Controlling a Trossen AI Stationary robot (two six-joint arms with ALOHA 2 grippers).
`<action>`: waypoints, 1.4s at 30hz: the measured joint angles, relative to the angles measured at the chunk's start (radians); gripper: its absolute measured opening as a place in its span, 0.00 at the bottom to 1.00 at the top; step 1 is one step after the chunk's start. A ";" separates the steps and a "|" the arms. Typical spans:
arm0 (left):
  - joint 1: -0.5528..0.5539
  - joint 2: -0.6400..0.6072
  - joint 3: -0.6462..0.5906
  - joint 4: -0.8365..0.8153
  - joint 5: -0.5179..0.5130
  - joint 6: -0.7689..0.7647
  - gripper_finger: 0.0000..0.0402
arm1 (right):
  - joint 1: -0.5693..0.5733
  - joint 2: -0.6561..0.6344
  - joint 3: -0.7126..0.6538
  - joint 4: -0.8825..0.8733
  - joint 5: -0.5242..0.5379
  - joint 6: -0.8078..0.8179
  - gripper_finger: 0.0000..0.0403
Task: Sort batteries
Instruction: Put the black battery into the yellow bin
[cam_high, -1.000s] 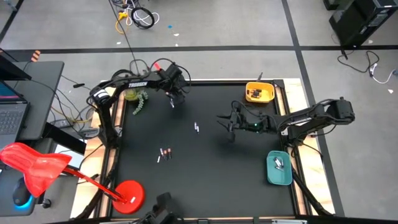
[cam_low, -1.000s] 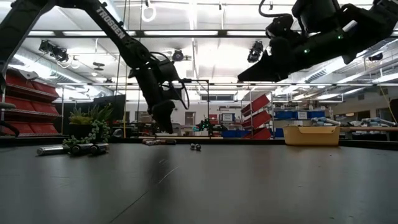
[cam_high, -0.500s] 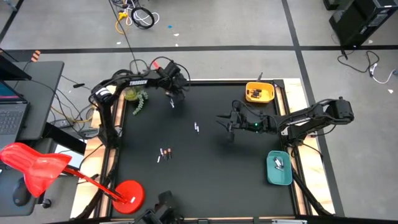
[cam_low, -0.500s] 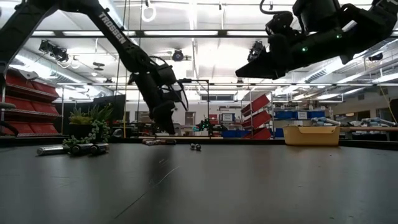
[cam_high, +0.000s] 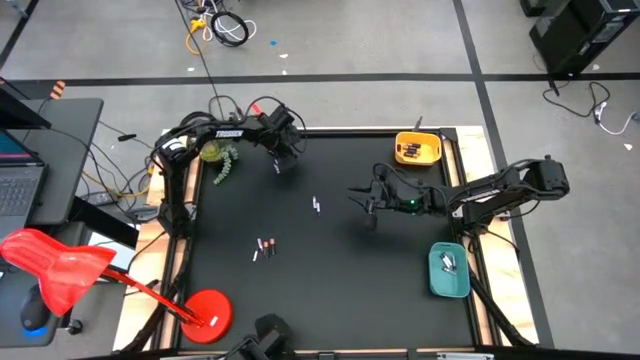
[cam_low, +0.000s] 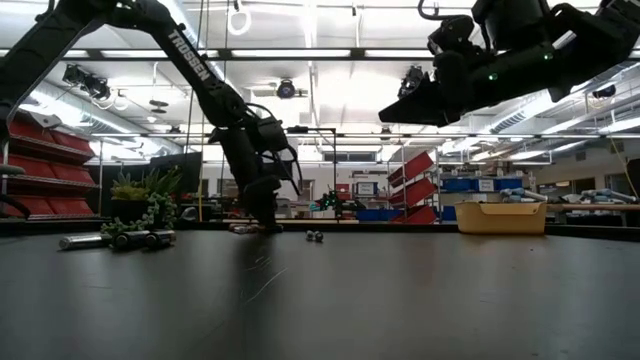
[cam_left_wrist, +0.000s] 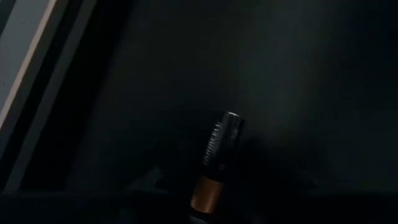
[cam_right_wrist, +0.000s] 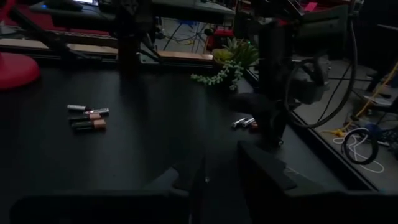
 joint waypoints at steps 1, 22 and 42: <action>-0.006 0.000 0.000 -0.008 -0.009 0.009 0.32 | 0.000 0.000 0.000 0.000 0.000 0.000 0.25; -0.096 -0.040 -0.011 -0.027 -0.087 0.067 0.00 | 0.000 -0.001 0.000 0.008 0.024 0.023 0.22; -0.243 -0.224 -0.008 0.112 0.256 0.018 0.00 | -0.075 0.176 0.014 0.180 0.029 -0.390 0.40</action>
